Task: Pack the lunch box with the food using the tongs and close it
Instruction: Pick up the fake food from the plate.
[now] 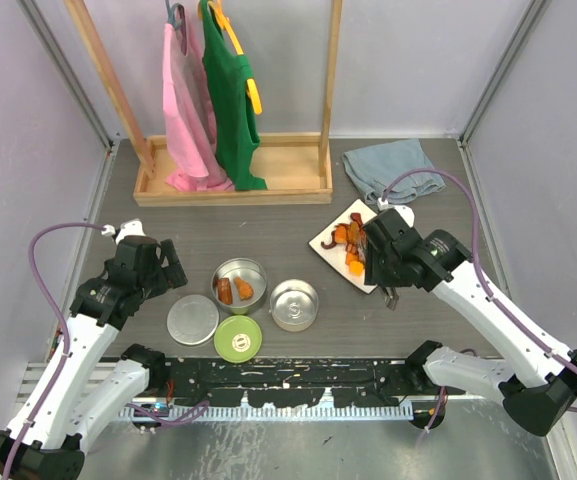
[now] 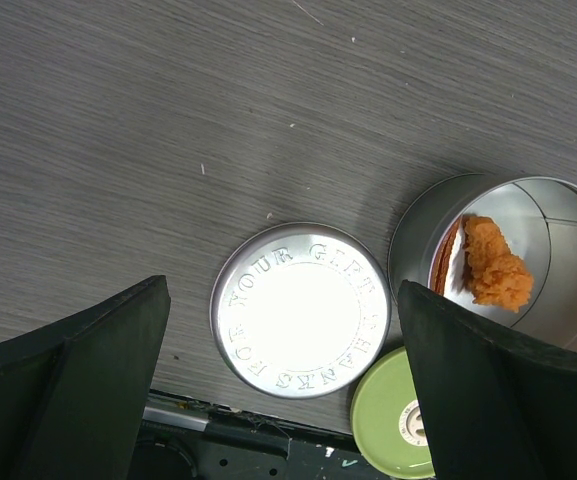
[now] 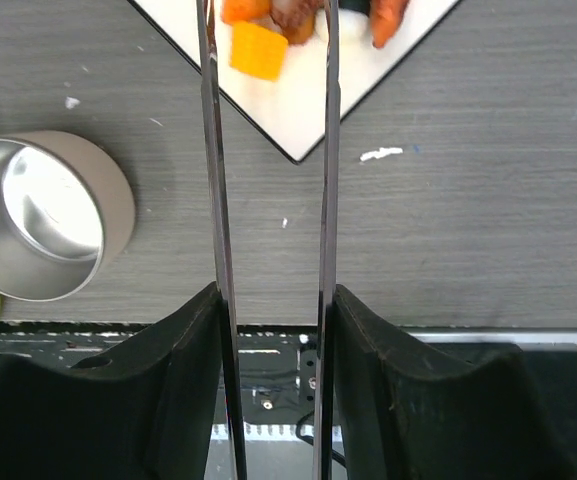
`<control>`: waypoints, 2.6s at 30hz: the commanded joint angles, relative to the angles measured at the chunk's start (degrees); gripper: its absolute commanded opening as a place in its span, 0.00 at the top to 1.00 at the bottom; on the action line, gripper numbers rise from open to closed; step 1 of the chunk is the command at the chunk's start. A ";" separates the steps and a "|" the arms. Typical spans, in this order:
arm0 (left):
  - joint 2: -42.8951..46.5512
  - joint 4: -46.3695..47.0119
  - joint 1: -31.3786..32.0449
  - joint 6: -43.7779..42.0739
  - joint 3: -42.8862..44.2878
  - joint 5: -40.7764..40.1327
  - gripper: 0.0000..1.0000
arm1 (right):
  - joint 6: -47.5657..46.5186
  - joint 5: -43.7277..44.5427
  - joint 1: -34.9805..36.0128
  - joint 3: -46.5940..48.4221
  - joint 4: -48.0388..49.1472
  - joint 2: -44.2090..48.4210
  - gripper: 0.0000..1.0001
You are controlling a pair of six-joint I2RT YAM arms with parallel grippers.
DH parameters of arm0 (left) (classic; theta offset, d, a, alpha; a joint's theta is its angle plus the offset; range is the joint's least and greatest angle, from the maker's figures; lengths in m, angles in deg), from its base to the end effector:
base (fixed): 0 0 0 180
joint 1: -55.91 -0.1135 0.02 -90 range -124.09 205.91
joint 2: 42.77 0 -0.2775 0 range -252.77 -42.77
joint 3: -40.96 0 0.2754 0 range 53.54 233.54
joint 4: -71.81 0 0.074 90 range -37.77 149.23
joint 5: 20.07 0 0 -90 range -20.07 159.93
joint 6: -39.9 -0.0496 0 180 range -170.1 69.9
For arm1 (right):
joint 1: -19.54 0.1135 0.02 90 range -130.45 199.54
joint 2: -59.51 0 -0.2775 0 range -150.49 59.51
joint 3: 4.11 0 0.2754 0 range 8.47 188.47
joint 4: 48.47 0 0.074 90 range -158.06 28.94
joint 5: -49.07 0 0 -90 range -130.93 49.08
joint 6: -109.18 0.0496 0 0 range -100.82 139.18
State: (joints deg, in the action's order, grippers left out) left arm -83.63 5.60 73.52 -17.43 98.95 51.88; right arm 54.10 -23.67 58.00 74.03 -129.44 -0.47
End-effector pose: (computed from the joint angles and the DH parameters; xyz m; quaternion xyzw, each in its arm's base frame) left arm 0.1502 -0.0315 0.2846 -0.1756 0.9102 -0.0136 0.3750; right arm 0.1644 0.1118 0.3317 0.0056 0.9616 0.0219 0.2735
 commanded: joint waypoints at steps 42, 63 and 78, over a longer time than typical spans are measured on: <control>-0.27 1.94 -0.20 0.57 0.91 0.32 0.02 | -9.18 -5.23 -11.21 -4.69 6.08 -2.07 0.55; -0.26 1.85 -0.18 0.62 0.91 0.03 0.02 | -14.50 -8.96 -14.04 -6.27 12.36 -6.73 0.52; -0.41 1.84 -0.19 0.56 0.91 0.03 0.02 | -15.76 -11.71 -15.03 -7.28 13.57 -5.98 0.67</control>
State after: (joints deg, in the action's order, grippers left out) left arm -84.16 5.64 73.52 -17.45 98.95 52.21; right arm 39.22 -33.99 43.29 66.42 -118.09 -7.64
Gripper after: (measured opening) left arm 0.980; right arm 0.367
